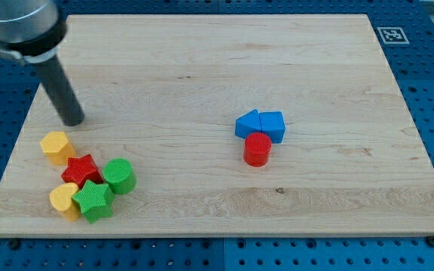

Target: Make a group of green and yellow blocks along with the red star

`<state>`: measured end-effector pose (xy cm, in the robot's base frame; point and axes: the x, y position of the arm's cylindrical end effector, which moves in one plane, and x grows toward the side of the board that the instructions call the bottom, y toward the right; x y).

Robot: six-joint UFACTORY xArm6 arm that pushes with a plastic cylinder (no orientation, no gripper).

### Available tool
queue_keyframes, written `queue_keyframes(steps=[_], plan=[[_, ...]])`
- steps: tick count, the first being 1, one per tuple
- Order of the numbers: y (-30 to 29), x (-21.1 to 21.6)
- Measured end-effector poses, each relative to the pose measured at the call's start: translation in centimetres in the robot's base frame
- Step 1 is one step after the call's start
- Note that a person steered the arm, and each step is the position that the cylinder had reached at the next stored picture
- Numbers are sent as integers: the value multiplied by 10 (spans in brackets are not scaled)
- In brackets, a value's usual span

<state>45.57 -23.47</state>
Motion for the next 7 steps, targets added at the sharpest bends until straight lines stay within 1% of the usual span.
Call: queue_keyframes(steps=[1,3,4,7], plan=[[-10,19],[-10,59],[-10,61],[-10,87]])
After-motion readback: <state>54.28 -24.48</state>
